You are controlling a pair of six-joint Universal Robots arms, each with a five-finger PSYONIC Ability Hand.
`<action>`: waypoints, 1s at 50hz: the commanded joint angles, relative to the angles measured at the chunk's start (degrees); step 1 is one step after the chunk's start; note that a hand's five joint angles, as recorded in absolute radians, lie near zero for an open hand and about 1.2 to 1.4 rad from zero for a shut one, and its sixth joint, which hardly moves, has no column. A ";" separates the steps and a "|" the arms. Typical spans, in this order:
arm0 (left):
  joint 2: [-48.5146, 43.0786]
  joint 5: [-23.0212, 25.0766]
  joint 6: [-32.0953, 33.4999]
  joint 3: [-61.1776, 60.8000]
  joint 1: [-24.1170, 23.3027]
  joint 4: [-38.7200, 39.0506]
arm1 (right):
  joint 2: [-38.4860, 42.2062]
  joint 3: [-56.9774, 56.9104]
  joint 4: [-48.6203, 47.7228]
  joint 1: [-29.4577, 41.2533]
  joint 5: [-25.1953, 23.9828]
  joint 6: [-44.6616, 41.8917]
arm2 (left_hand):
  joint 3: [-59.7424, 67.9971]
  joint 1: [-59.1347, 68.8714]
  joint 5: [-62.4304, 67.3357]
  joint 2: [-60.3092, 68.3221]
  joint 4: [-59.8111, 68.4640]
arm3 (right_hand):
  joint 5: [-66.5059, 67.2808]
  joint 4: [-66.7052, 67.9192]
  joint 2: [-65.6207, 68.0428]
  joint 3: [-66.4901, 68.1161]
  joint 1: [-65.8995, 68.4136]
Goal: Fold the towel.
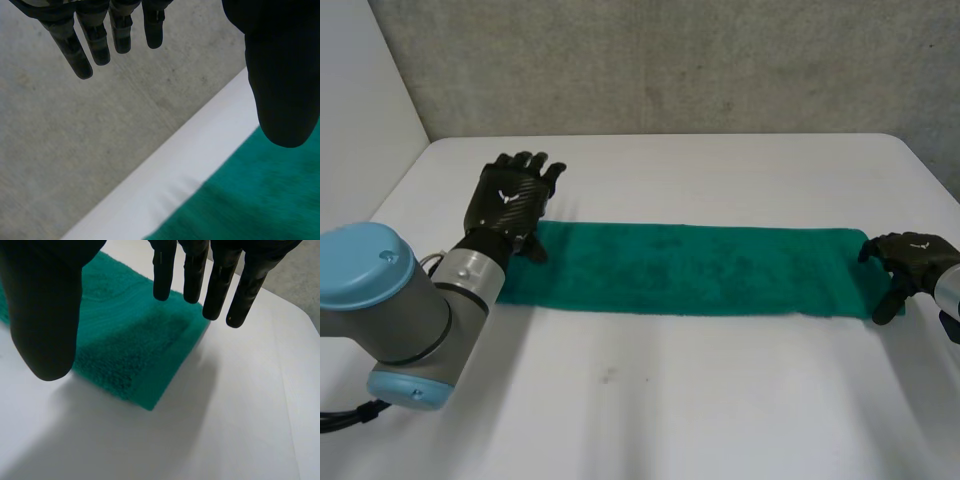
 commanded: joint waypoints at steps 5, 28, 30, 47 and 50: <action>-0.32 -0.08 -1.49 -0.76 -0.03 -2.19 | 4.49 -0.61 -4.45 -0.61 0.17 -0.61 | -2.25 -1.16 -2.60 -1.68 -1.66 | 19.92 19.43 19.92 19.47 22.41; 0.39 -0.34 -1.67 -1.64 0.06 -2.37 | 2.65 -8.87 -10.25 -9.93 11.51 -17.92 | -2.25 -1.16 -2.60 -1.68 -1.66 | 59.73 59.24 59.73 59.28 62.22; 0.47 -0.86 -1.67 -1.64 0.06 -2.37 | 2.48 -9.48 -10.34 -8.70 11.25 -18.63 | -2.25 -1.16 -2.60 -1.68 -1.66 | 59.73 59.24 59.73 59.28 62.22; 2.15 -2.80 -1.84 -2.61 0.06 -2.37 | 1.76 -15.72 -11.04 31.09 -2.36 -18.63 | -2.25 -1.16 -2.60 -1.68 -1.66 | 59.73 59.24 59.73 59.28 62.22; 2.15 -2.80 -1.84 -2.70 0.06 -2.37 | 4.22 -16.16 -11.39 35.32 -4.74 -18.81 | -2.25 -1.16 -2.60 -1.68 -1.66 | 59.73 59.24 59.73 59.28 62.22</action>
